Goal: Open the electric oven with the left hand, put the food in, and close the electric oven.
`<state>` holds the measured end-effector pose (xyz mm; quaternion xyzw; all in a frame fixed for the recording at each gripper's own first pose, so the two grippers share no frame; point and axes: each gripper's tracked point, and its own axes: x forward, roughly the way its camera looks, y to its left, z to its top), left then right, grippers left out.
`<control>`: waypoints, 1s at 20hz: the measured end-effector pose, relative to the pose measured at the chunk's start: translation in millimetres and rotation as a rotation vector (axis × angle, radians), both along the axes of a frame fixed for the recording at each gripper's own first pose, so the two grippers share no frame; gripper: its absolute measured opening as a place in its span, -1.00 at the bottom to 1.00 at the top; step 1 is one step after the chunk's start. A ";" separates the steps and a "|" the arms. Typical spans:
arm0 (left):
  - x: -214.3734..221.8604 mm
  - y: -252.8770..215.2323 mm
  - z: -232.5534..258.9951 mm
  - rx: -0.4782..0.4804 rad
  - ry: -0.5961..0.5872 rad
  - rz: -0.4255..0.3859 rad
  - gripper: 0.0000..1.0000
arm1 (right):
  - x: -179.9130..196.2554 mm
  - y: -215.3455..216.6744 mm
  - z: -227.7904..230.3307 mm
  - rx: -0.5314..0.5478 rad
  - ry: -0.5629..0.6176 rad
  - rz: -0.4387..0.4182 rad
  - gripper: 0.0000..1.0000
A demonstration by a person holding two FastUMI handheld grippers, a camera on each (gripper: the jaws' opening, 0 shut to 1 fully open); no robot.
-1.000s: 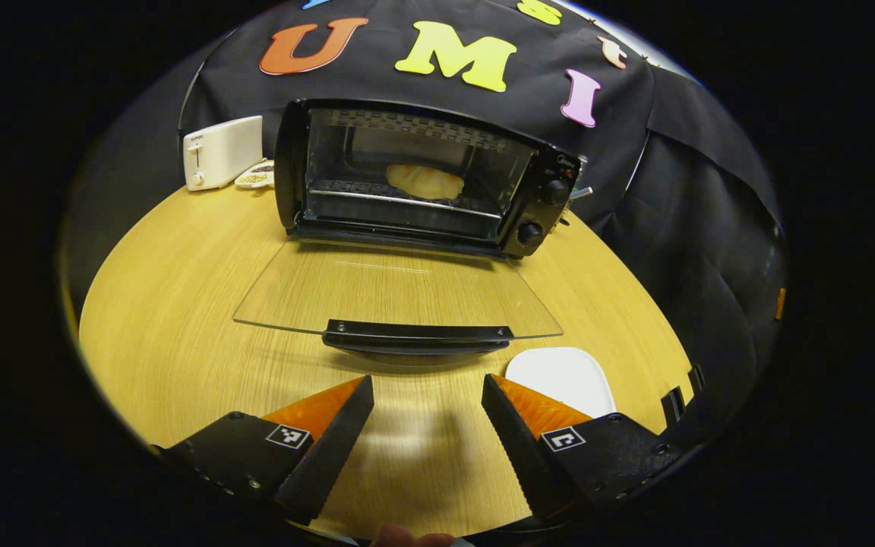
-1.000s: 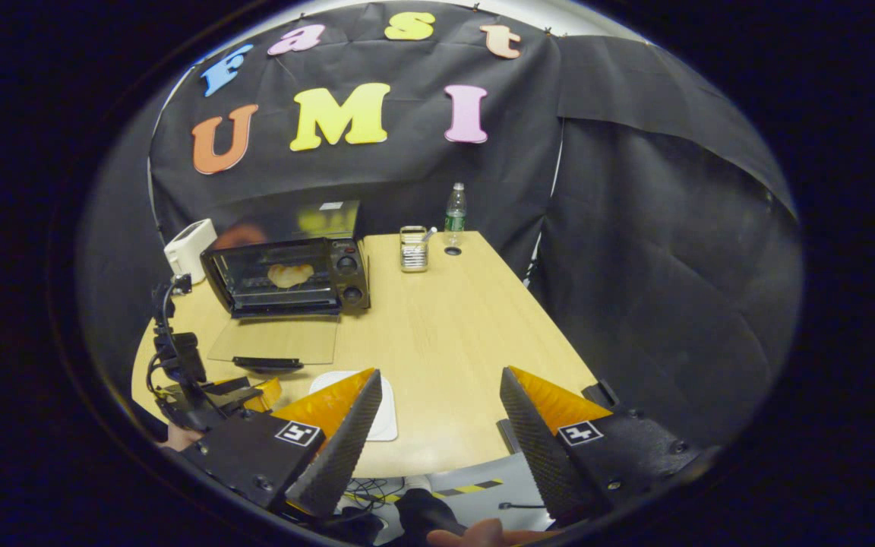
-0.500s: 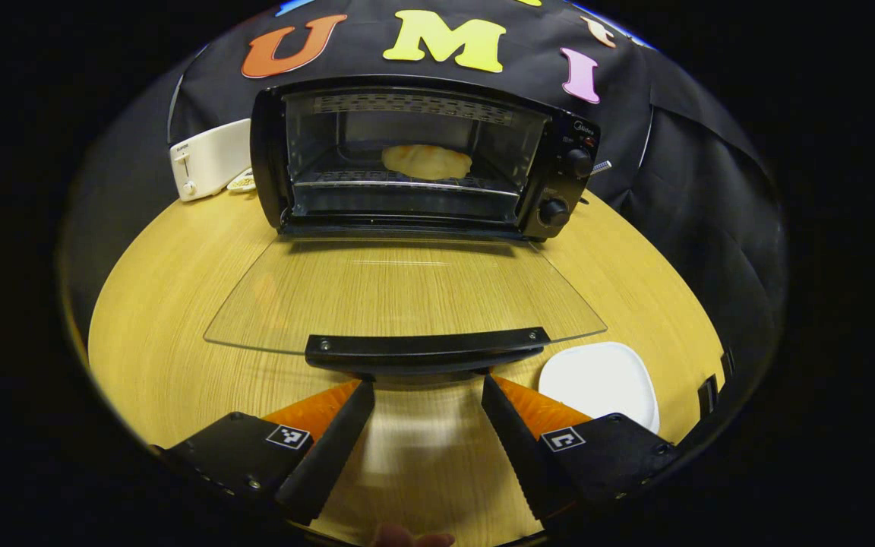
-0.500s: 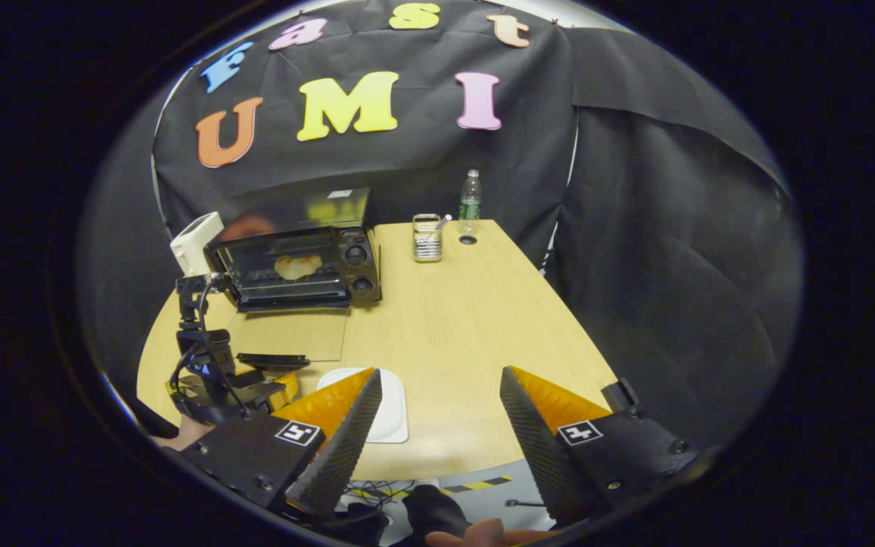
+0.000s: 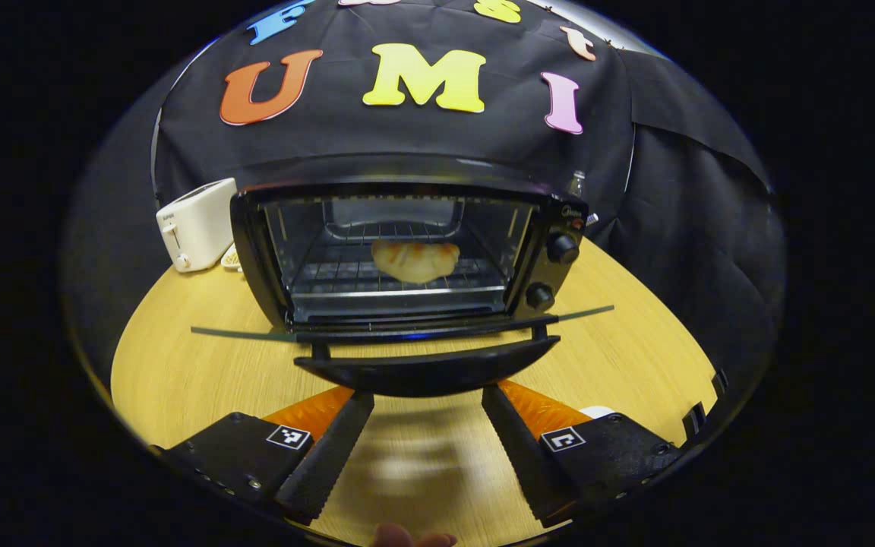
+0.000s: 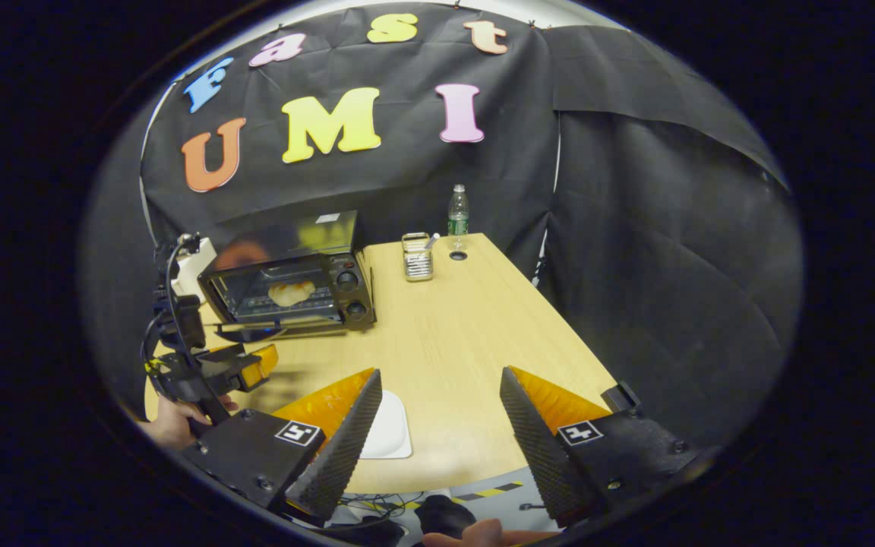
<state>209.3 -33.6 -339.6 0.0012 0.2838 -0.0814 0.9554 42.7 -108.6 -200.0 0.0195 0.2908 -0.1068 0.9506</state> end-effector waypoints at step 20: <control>-18.3 -12.0 298.7 -0.016 -0.490 0.132 0.89 | 111.3 10.3 103.9 -0.032 -0.307 0.273 0.94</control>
